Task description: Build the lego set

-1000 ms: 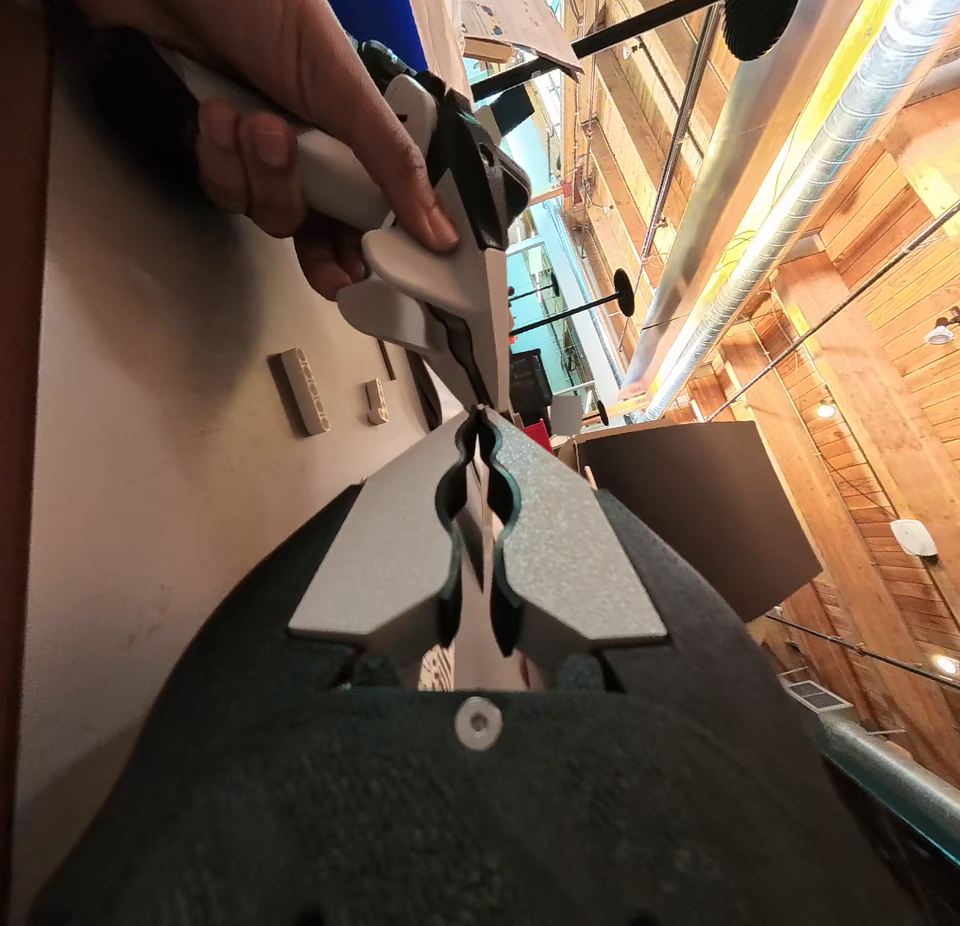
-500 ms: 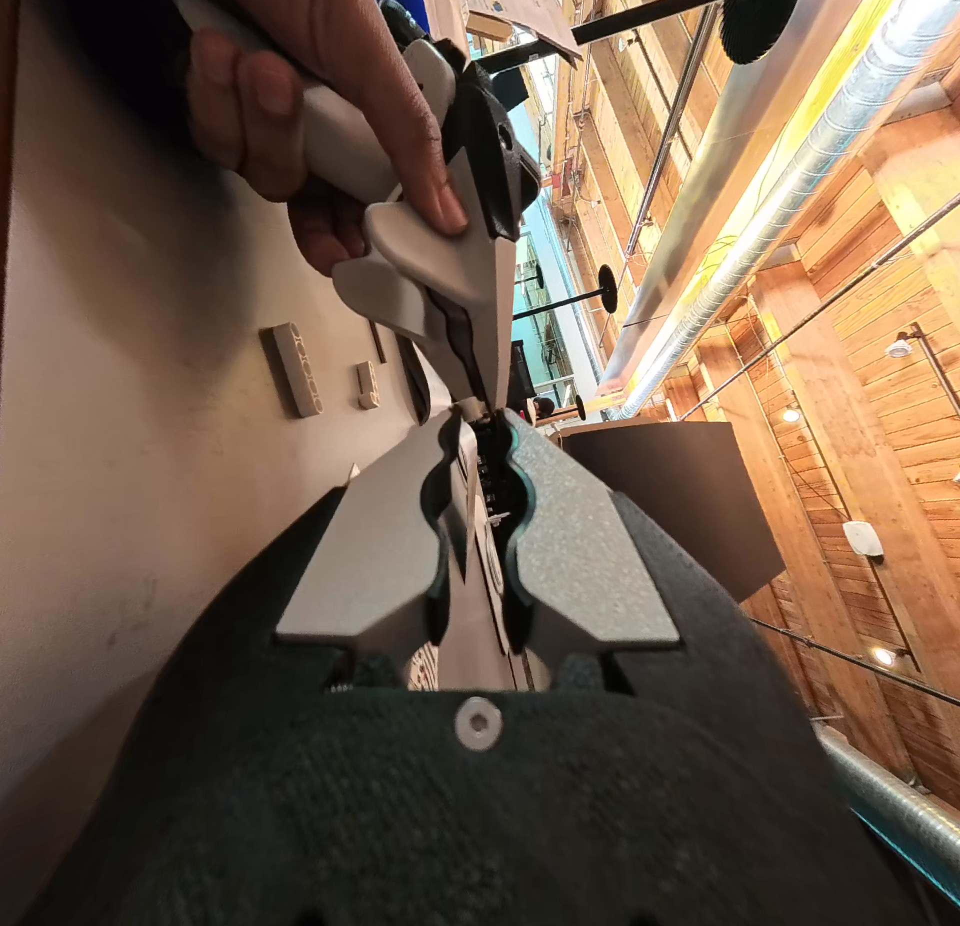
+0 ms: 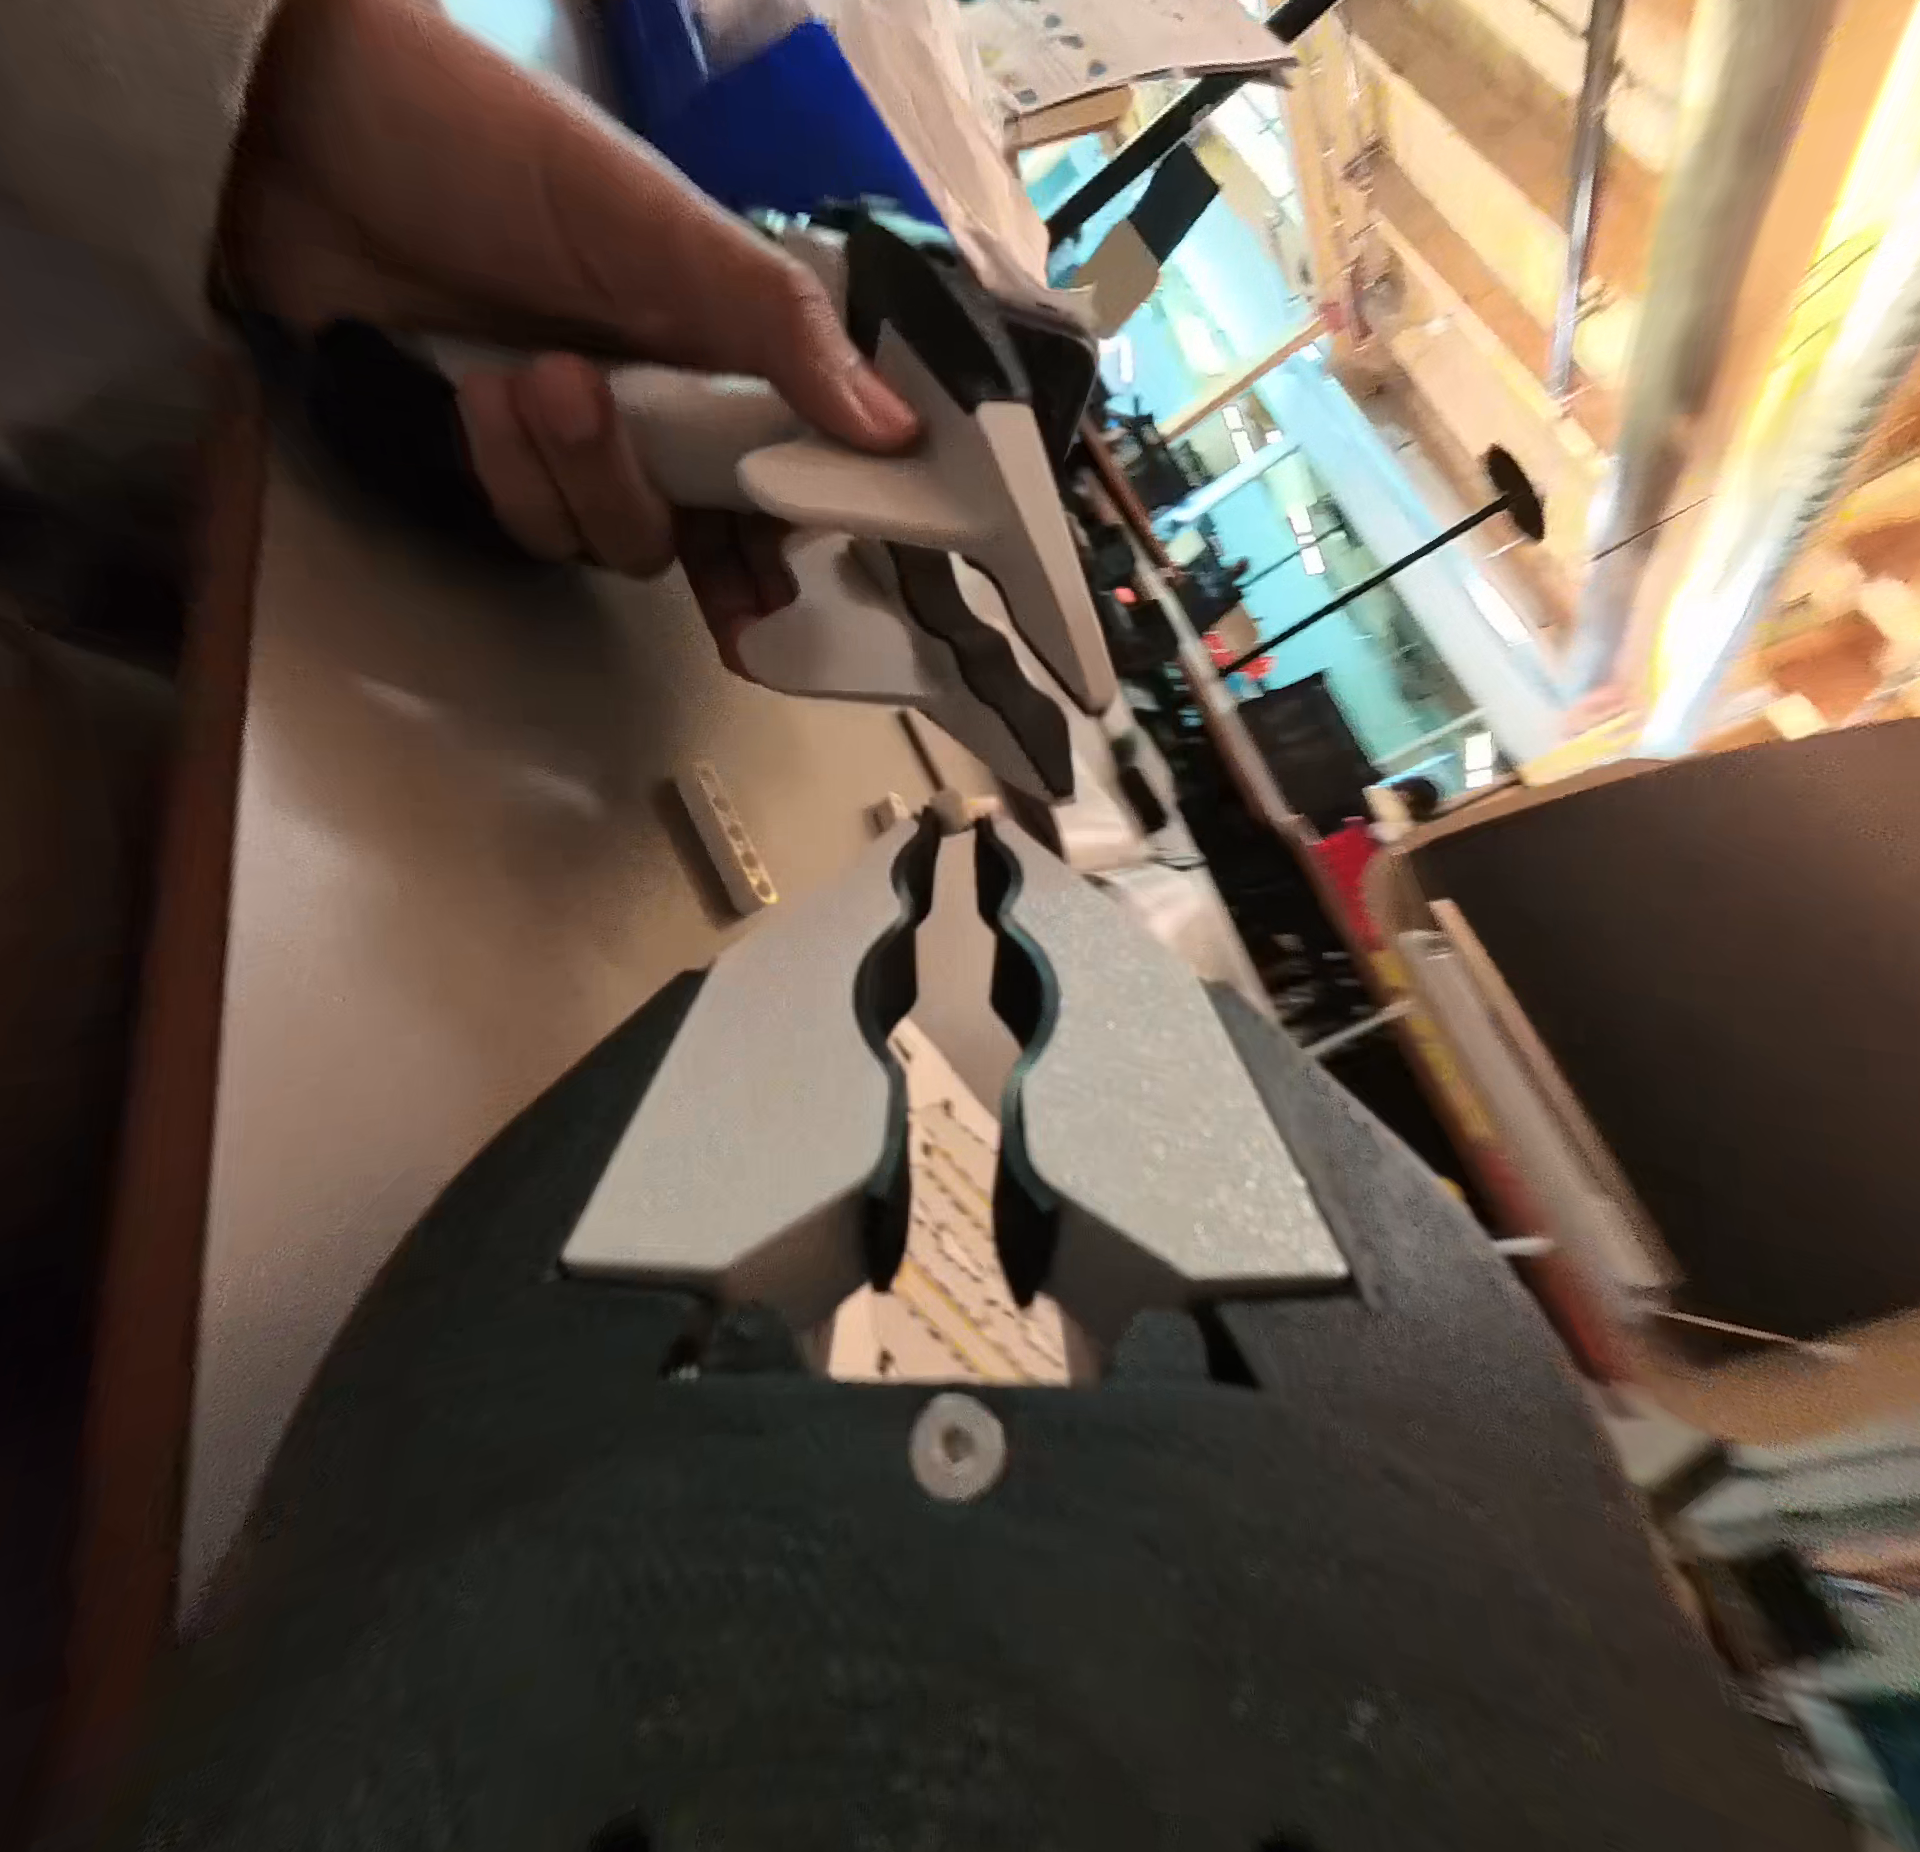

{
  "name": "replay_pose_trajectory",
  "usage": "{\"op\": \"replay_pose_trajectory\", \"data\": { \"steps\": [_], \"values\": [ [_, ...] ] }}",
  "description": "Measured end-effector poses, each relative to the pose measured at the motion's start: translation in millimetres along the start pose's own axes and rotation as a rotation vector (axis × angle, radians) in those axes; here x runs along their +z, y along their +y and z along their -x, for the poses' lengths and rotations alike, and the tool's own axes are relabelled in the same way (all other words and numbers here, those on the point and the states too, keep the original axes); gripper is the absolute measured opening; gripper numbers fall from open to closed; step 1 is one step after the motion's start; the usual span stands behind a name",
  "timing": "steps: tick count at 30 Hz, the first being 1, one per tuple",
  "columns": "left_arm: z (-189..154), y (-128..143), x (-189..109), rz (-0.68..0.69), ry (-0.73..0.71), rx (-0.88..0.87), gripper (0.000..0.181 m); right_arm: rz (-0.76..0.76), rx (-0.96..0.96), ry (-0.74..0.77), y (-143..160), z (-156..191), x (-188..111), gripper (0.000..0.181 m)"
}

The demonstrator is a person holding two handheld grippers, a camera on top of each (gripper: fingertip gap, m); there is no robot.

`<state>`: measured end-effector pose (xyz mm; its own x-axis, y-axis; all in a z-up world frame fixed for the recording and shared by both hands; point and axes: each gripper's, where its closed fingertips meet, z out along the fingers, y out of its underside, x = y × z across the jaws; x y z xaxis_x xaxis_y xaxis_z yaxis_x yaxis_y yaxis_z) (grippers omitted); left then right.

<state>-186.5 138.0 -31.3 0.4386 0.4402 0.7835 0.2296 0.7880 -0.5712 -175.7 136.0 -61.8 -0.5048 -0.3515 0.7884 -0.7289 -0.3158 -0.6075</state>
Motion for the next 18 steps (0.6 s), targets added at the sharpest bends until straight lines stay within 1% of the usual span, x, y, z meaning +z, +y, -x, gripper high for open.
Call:
{"op": "replay_pose_trajectory", "data": {
  "steps": [2,3,6,9,12,14,16,18],
  "values": [
    [-7,-2,-1,-0.012,0.043,0.013,0.019,-0.06,0.176,-0.068,-5,-4,-4,0.006],
    [-8,-3,-2,-0.019,0.042,0.031,0.019,-0.097,0.269,-0.099,-7,-7,-7,0.006],
    [-12,-1,0,-0.011,0.023,0.112,0.022,-0.227,0.558,-0.194,-18,-21,-17,0.006],
    [-14,6,6,0.035,-0.024,0.233,0.021,-0.367,0.861,-0.302,-29,-35,-31,0.006],
    [-18,14,13,0.084,-0.055,0.359,0.02,-0.435,1.063,-0.412,-35,-39,-35,0.005],
    [-21,19,17,0.108,-0.058,0.412,0.018,-0.482,1.234,-0.526,-39,-39,-36,0.005],
    [-24,21,18,0.112,-0.052,0.448,0.013,-0.475,1.369,-0.607,-37,-37,-32,0.004],
    [-26,20,17,0.101,-0.047,0.469,0.009,-0.461,1.422,-0.646,-35,-35,-30,0.004]
  ]
}}
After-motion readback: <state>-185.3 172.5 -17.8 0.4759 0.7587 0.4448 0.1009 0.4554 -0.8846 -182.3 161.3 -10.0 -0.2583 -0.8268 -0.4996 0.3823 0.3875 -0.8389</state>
